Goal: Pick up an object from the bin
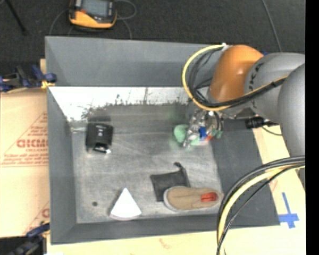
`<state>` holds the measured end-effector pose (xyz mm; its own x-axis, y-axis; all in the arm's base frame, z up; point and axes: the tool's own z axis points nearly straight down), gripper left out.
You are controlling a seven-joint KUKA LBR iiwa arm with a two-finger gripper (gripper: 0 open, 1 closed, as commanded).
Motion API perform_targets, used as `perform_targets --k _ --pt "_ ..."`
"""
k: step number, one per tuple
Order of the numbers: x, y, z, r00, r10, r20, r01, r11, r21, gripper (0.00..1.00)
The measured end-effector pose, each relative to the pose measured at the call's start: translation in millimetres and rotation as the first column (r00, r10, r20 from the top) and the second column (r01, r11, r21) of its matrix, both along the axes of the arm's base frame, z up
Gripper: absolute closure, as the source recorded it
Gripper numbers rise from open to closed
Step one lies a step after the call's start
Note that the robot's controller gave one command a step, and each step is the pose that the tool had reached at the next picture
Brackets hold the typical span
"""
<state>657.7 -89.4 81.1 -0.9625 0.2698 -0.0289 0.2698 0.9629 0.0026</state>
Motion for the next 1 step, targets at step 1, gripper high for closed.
perform_targets --k 1 --pt "2.6 -1.4 46.1 1.0 0.001 -0.018 -0.001 1.0 0.003 1.0"
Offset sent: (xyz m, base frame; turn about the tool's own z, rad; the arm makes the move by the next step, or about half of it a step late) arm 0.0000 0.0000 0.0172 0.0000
